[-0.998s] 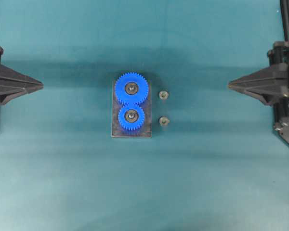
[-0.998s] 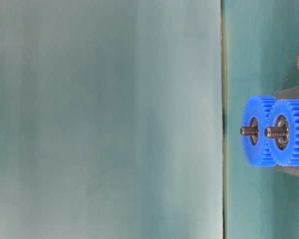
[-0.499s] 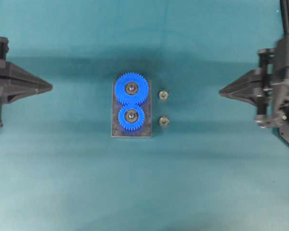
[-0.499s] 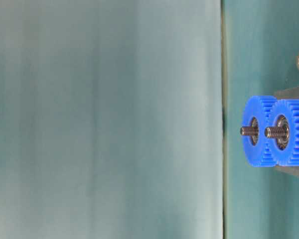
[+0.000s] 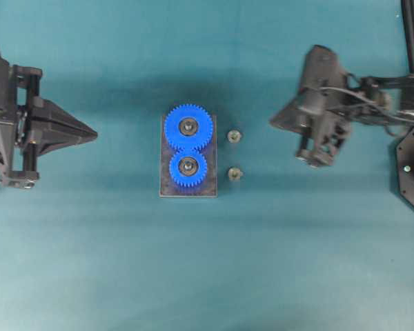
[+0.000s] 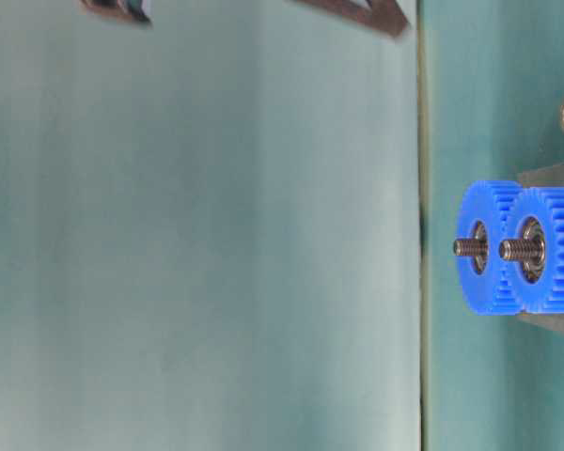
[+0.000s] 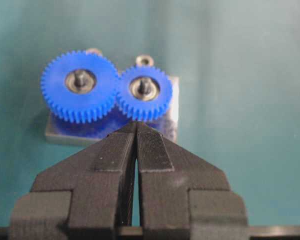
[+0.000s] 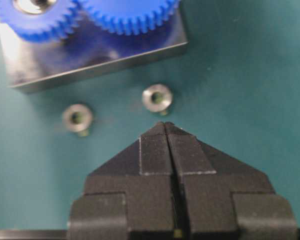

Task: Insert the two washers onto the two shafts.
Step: 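Move the right gripper over the upper silver washer beside the plate, then lower the right gripper and grasp the upper silver washer, then carry the washer over the upper blue gear's shaft and lower it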

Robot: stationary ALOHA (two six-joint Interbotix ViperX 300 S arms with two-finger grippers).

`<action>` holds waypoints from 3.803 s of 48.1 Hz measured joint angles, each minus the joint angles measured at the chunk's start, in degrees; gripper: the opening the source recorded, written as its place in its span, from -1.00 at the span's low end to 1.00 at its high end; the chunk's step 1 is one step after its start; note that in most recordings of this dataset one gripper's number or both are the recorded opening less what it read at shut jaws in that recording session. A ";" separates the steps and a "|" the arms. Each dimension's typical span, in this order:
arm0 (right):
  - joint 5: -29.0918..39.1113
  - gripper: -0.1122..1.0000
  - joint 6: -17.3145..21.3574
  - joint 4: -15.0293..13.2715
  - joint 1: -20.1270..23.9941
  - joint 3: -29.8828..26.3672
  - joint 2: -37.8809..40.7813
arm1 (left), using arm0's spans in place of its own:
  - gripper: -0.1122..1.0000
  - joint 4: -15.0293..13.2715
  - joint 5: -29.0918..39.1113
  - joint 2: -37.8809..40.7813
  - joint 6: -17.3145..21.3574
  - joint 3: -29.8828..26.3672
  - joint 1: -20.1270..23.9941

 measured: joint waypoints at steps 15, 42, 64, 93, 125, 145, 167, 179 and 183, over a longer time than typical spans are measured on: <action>-3.78 0.01 -3.25 -0.44 -0.09 -2.72 9.76 | -0.79 0.09 0.00 0.00 0.97 -0.09 -0.79; -8.17 0.59 -4.75 -0.53 -0.18 -5.63 20.13 | -0.79 0.09 0.09 0.35 1.76 -0.09 -1.41; -8.26 0.58 -4.83 -0.44 -0.18 -6.94 24.43 | -0.79 0.09 0.09 0.09 1.67 -0.09 -1.58; -8.44 -0.20 -4.83 -0.53 1.67 -7.29 24.87 | -0.79 0.09 0.09 0.26 1.23 -0.09 -1.58; 0.26 -0.20 -4.83 -0.62 2.11 -11.60 16.08 | -0.79 0.09 -0.44 0.18 0.70 -0.09 -1.76; 2.46 -0.20 -8.35 -0.62 2.55 -22.15 19.16 | -0.79 0.09 -0.62 0.26 0.09 -0.09 -2.20; 3.96 -0.20 -8.70 -0.62 2.90 -24.79 23.03 | -0.79 0.00 -0.62 0.09 0.09 -0.09 -2.20; 3.78 -0.20 -8.70 -0.70 2.81 -24.87 24.61 | -0.79 0.09 -0.62 0.09 0.09 -0.09 -2.29; 3.78 -0.20 -8.70 -0.70 2.72 -24.96 24.87 | -0.79 0.09 -0.62 0.09 -0.09 -0.09 -2.29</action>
